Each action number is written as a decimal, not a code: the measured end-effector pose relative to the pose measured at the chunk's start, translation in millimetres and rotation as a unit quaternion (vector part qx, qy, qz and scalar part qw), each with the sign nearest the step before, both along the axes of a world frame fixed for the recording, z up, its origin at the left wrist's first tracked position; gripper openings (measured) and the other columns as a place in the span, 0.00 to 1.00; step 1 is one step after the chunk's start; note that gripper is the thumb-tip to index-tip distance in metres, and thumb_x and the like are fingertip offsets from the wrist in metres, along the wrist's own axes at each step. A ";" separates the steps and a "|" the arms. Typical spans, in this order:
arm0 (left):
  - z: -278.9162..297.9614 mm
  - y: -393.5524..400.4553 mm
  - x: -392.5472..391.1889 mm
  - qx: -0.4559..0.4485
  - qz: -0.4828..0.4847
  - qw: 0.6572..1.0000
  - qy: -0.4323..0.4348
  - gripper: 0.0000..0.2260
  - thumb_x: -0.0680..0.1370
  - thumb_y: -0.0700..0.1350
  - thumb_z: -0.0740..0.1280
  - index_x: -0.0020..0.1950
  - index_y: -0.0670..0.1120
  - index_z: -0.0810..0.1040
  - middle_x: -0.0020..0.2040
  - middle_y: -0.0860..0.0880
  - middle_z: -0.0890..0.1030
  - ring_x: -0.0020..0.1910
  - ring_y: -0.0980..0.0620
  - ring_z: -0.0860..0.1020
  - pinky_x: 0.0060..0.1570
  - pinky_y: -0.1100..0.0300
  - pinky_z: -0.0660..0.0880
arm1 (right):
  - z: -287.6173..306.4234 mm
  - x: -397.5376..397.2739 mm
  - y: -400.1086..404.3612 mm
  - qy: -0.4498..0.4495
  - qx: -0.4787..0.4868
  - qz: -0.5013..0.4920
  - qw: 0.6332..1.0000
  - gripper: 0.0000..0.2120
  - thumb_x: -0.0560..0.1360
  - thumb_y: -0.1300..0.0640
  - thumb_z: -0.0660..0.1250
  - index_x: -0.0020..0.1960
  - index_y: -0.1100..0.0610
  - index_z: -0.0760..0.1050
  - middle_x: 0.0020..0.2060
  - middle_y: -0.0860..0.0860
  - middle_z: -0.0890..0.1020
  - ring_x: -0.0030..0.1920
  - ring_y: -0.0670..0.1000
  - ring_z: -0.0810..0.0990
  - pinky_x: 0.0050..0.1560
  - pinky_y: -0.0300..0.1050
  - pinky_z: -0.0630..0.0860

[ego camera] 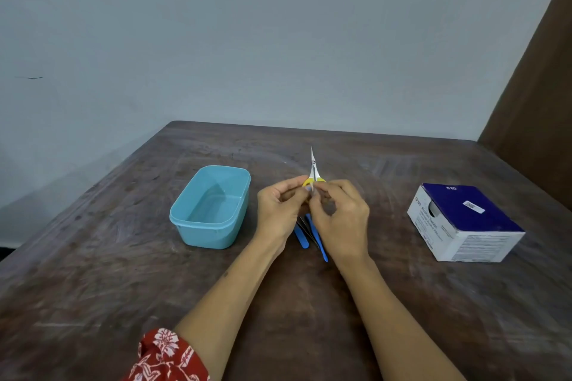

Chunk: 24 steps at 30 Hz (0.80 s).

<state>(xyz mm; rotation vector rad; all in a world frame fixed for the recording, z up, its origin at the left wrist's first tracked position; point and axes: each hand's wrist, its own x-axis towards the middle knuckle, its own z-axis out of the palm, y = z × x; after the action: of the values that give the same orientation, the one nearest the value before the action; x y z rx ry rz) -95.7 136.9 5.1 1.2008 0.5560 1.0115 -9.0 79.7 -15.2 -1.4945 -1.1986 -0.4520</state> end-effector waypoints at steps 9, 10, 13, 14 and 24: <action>-1.8 -4.1 1.0 0.031 -0.023 0.999 0.036 0.10 0.76 0.32 0.65 0.55 0.37 0.79 0.35 0.53 0.85 0.37 0.56 0.83 0.35 0.65 0.79 | 0.5 2.8 1.4 -0.021 0.018 -0.034 0.999 0.08 0.71 0.69 0.69 0.49 0.63 0.81 0.42 0.55 0.80 0.42 0.51 0.78 0.42 0.40 0.76; -2.5 -4.1 0.9 0.034 -0.018 0.999 0.037 0.10 0.76 0.32 0.65 0.55 0.38 0.80 0.35 0.53 0.85 0.37 0.56 0.83 0.35 0.65 0.79 | -0.4 3.1 1.8 -0.015 0.015 -0.033 0.999 0.08 0.71 0.69 0.69 0.50 0.63 0.82 0.42 0.55 0.80 0.42 0.51 0.78 0.42 0.42 0.78; -3.6 -3.0 0.7 0.035 -0.002 0.999 0.036 0.10 0.76 0.32 0.65 0.54 0.39 0.80 0.36 0.53 0.85 0.37 0.56 0.83 0.34 0.66 0.78 | -2.2 2.2 1.8 -0.011 0.005 -0.017 1.000 0.08 0.71 0.68 0.70 0.49 0.63 0.82 0.43 0.54 0.81 0.43 0.50 0.79 0.41 0.44 0.80; -3.5 -2.1 0.7 0.032 0.004 0.999 0.035 0.09 0.75 0.32 0.65 0.53 0.40 0.81 0.37 0.52 0.85 0.38 0.55 0.83 0.34 0.66 0.78 | -2.1 1.8 2.0 -0.015 0.002 -0.010 1.000 0.08 0.71 0.68 0.69 0.49 0.63 0.82 0.44 0.54 0.81 0.43 0.49 0.79 0.42 0.43 0.80; -7.1 -1.1 2.0 0.044 0.014 0.998 0.045 0.09 0.75 0.34 0.66 0.55 0.38 0.80 0.37 0.52 0.85 0.39 0.53 0.84 0.40 0.59 0.82 | -0.4 5.5 -1.0 0.090 -0.022 -0.031 0.995 0.08 0.73 0.65 0.68 0.51 0.58 0.82 0.44 0.50 0.82 0.45 0.49 0.79 0.46 0.43 0.77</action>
<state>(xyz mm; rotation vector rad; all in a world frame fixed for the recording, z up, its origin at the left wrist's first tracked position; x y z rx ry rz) -93.7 135.9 -2.1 1.3248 0.6056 1.0179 -3.5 78.7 -15.6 -1.5791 -1.0282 -0.3261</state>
